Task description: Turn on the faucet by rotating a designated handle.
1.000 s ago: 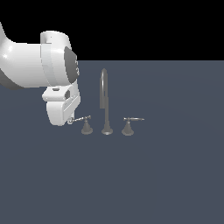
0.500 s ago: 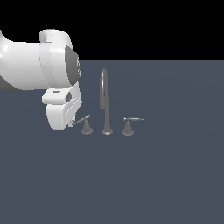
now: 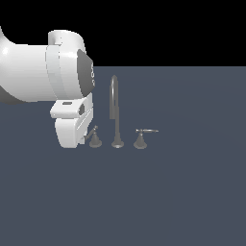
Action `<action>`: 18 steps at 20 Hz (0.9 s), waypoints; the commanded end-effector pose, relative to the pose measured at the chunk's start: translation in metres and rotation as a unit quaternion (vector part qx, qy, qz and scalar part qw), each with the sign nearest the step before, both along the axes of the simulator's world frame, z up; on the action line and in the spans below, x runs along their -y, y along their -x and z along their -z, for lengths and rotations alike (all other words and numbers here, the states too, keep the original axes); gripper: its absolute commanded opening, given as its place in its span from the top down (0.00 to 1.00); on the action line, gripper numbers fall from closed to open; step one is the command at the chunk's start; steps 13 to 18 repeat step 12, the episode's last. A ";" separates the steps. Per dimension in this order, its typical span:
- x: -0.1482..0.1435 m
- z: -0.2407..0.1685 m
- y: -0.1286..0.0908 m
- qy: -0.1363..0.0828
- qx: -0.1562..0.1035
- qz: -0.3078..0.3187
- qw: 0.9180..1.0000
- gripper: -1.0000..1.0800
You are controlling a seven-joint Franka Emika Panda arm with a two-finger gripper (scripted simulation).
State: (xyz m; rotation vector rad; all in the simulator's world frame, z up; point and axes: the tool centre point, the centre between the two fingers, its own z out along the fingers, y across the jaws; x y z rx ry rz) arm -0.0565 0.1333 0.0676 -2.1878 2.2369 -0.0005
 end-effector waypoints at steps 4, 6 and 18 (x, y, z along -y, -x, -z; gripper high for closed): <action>0.014 0.000 -0.002 -0.001 -0.001 0.003 1.000 1.00; 0.028 0.000 -0.005 0.000 -0.002 0.006 1.000 1.00; 0.061 0.002 -0.010 0.004 -0.004 0.014 1.000 1.00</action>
